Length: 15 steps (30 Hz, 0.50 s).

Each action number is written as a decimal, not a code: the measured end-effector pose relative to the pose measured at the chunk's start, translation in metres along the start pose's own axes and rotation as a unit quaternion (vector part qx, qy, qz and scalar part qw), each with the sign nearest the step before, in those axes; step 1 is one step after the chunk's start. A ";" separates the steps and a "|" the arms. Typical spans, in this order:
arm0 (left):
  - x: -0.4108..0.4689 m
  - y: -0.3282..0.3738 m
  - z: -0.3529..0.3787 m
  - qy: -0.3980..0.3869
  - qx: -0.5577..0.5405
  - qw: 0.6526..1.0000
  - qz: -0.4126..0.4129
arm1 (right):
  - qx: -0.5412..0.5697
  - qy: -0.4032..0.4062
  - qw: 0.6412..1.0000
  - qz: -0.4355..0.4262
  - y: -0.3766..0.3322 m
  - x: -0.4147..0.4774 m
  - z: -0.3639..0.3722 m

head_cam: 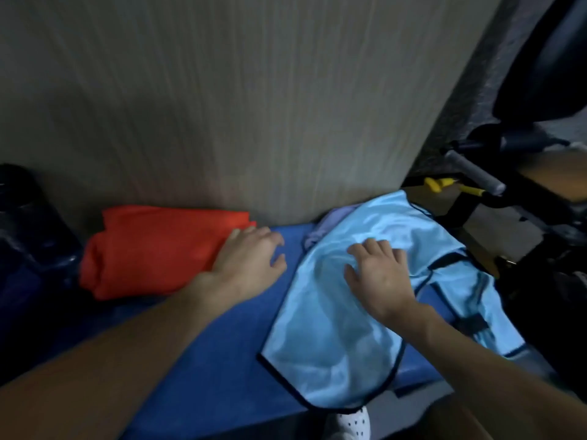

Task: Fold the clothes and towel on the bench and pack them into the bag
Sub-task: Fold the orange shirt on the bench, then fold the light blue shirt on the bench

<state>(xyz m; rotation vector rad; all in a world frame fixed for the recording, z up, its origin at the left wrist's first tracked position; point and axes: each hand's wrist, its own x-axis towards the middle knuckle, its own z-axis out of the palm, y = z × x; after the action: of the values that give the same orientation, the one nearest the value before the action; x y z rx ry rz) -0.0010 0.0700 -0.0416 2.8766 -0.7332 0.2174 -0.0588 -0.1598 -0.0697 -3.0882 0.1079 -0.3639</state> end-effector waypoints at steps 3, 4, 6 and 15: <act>0.003 0.054 0.027 -0.047 -0.055 0.997 0.007 | 0.018 -0.023 0.993 0.114 0.054 -0.027 -0.012; 0.004 0.067 0.034 -0.061 -0.065 0.996 0.005 | 0.023 -0.036 0.989 0.143 0.068 -0.034 -0.015; 0.007 0.087 0.045 -0.099 -0.076 0.992 -0.007 | 0.031 -0.063 0.981 0.183 0.093 -0.042 -0.017; 0.008 0.100 0.067 -0.134 -0.098 0.984 -0.070 | 0.191 -0.090 0.958 0.194 0.126 -0.039 -0.012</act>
<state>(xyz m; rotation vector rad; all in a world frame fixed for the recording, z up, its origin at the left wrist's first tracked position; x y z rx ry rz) -0.0358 -0.0335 -0.0929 2.7791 -0.5533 -0.2512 -0.1075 -0.2832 -0.0718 -2.6186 0.5567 -0.0739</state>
